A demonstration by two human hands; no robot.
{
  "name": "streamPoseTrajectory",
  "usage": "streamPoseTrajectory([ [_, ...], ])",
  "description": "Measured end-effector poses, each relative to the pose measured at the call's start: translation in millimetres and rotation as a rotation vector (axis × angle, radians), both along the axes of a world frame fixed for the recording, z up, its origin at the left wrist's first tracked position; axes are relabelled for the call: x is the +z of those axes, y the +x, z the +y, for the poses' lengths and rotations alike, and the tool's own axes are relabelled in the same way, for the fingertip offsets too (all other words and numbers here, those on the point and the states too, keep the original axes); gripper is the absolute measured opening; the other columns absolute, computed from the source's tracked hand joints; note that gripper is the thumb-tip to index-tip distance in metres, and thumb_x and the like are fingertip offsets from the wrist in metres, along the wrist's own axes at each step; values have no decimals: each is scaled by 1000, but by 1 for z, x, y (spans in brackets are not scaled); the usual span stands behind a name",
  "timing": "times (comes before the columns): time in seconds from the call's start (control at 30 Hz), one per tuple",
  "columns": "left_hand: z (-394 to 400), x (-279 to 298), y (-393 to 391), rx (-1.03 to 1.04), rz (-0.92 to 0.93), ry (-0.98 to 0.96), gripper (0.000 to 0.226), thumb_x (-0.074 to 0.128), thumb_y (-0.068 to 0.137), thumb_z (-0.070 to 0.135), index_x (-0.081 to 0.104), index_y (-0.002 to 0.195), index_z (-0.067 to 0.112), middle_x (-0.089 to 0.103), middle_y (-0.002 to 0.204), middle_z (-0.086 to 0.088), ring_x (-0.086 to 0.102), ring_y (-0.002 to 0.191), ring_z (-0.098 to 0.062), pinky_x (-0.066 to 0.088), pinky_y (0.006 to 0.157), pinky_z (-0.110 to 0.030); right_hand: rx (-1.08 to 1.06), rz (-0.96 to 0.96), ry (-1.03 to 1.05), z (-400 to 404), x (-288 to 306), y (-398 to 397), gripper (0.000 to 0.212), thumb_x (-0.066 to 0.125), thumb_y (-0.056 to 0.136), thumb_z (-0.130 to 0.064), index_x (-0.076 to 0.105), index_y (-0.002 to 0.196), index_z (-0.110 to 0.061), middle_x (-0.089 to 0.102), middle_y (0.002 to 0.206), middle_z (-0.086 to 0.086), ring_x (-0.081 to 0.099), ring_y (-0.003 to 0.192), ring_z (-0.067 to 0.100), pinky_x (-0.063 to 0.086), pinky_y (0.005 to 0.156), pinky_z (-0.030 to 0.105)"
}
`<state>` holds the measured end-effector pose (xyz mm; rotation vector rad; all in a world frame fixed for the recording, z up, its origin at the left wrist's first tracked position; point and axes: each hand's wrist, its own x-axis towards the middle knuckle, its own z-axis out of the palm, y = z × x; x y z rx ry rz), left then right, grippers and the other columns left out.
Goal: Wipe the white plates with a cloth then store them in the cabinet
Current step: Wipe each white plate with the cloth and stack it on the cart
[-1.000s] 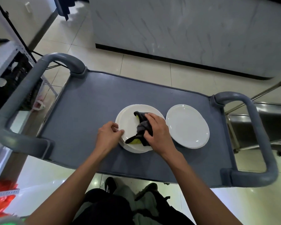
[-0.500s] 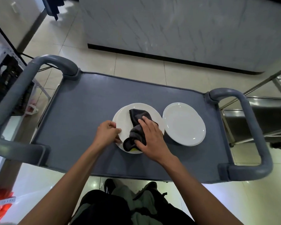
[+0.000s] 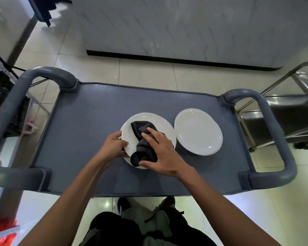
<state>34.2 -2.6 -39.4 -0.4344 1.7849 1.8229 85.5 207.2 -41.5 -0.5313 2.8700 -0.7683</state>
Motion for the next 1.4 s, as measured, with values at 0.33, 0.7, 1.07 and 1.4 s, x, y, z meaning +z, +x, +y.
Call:
streamPoseTrajectory([
  [0.33,-7,9,3,-12,-12,42,33,47,97,-10,57,123,8,67,117,-21,70,89,-35,61,57,-41,-61,168,42,-11,-8,-5,67,68,90,-42,46,149,-18,37,156,8,38,140,29,36,110,49],
  [0.7,-15,6,5,-18,47,92,60,49,92,-15,58,127,32,67,114,-22,73,86,-38,62,65,-49,-304,105,-41,-4,-8,-15,65,72,88,-34,48,146,-19,36,156,5,36,140,30,31,116,47],
  [1.07,-23,4,2,-67,76,146,58,50,89,-18,63,128,22,73,107,-17,73,91,-39,61,65,-50,-117,188,27,-44,9,-37,57,66,92,-28,48,146,-18,36,157,7,38,137,32,37,108,52],
  [1.4,-20,-6,13,33,94,161,56,54,86,-19,67,125,18,75,104,-15,73,83,-38,60,56,-43,-226,229,52,-36,23,-74,50,65,91,-30,53,139,-22,43,151,1,43,128,27,42,101,48],
])
